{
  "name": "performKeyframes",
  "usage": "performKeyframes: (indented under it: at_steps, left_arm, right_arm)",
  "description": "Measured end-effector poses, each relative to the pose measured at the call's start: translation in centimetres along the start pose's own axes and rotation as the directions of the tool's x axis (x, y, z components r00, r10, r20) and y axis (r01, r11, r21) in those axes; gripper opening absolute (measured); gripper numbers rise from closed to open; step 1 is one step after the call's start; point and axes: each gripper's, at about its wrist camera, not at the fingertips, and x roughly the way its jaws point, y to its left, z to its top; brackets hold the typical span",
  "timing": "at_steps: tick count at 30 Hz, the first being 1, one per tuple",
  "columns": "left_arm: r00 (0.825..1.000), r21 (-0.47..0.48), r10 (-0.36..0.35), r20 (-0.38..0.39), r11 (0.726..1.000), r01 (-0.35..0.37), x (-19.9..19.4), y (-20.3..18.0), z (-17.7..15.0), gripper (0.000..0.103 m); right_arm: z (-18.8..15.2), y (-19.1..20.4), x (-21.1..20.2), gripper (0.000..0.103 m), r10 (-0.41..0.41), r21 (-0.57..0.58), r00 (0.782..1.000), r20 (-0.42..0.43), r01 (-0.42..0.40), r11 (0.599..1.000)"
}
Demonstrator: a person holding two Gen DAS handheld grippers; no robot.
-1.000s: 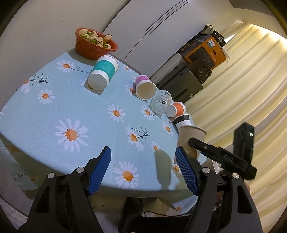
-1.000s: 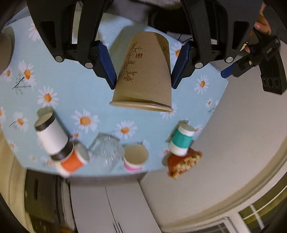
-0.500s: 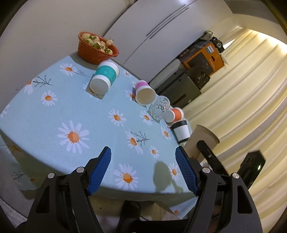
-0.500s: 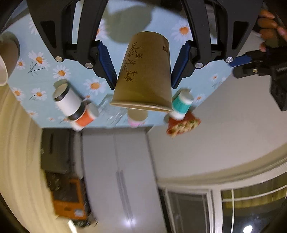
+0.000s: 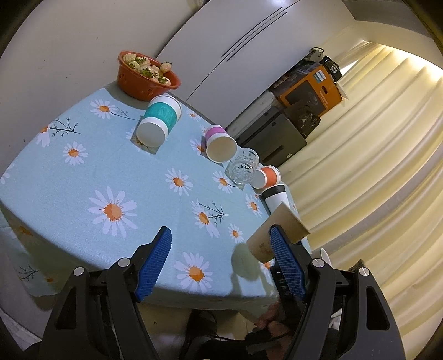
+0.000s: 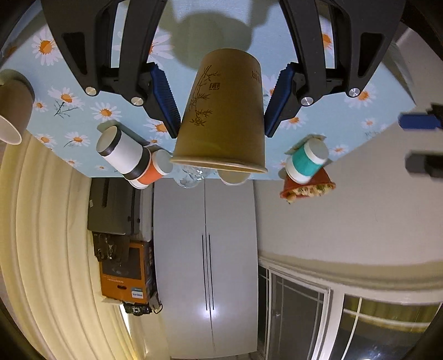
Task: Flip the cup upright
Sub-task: 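Lower the tan cup upright onto the tablecloth and open the right gripper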
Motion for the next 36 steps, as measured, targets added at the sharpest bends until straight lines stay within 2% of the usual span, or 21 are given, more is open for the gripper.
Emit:
performKeyframes:
  at_steps: [3,10,15,30,36]
  left_arm:
    - [1.0,-0.004,-0.006,0.009,1.0,0.006,-0.2,0.1,0.0,0.072]
    - [1.0,-0.002,0.003,0.014,1.0,-0.003,-0.2,0.0,0.0,0.072]
    - [1.0,0.001,0.006,0.015,1.0,-0.006,-0.3,0.0,0.0,0.072]
    - [1.0,0.004,0.021,0.022,1.0,-0.021,-0.4,0.1,-0.1,0.072]
    - [0.999,0.01,0.028,0.02,1.0,-0.028,-0.1,0.0,0.0,0.073]
  right_arm:
    - [-1.1,0.4,0.3,0.062,-0.026,-0.048,1.0,0.016,0.027,0.998]
    - [-3.1,0.8,1.2,0.062,-0.031,-0.088,0.999,0.018,0.032,0.996]
    - [-3.5,1.3,0.9,0.062,-0.039,-0.111,0.999,0.028,0.041,0.993]
    - [-3.5,1.4,0.5,0.062,-0.046,-0.097,0.999,0.01,0.047,0.994]
    - [-3.5,0.6,0.8,0.072,-0.037,-0.049,0.999,-0.022,0.036,0.998]
